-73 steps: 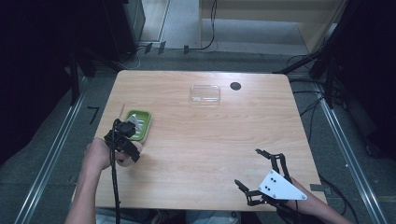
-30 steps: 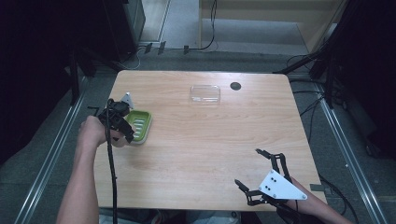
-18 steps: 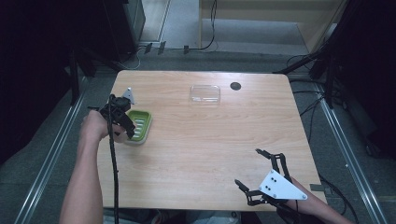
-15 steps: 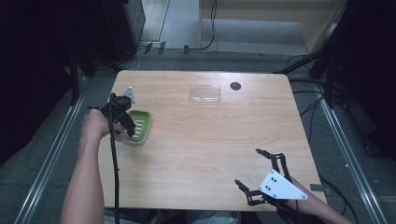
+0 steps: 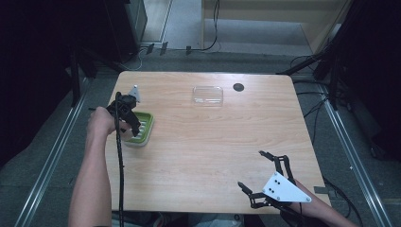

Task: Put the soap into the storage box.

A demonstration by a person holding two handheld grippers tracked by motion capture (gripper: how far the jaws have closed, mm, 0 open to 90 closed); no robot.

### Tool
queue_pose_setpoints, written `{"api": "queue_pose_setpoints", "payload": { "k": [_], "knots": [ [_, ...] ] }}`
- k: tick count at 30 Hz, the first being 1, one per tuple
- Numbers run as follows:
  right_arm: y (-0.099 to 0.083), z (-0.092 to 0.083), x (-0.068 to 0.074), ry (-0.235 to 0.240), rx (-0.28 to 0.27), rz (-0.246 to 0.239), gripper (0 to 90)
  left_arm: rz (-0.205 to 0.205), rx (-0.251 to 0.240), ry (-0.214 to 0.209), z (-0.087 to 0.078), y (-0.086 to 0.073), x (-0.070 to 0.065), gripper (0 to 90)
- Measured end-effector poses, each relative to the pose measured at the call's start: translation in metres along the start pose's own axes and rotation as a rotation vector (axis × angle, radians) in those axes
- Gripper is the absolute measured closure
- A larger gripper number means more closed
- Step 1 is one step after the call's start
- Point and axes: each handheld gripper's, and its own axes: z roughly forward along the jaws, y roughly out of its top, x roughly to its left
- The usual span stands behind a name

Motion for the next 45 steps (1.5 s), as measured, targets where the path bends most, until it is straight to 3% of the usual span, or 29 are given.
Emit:
{"api": "queue_pose_setpoints", "payload": {
  "k": [21, 35, 45],
  "knots": [
    [0.000, 0.000, -0.001, 0.000, -0.003, 0.001, 0.0, -0.027, 0.023, -0.006, 0.014, 0.019, 0.005, 33.4],
    [-0.001, -0.001, -0.001, -0.001, -0.004, 0.003, 0.0, -0.095, -0.014, -0.006, 0.027, 0.027, 0.015, 33.4],
    [0.000, -0.001, -0.001, -0.001, -0.003, 0.002, 0.0, -0.108, -0.018, -0.003, 0.037, 0.034, 0.014, 33.4]
  ]
}}
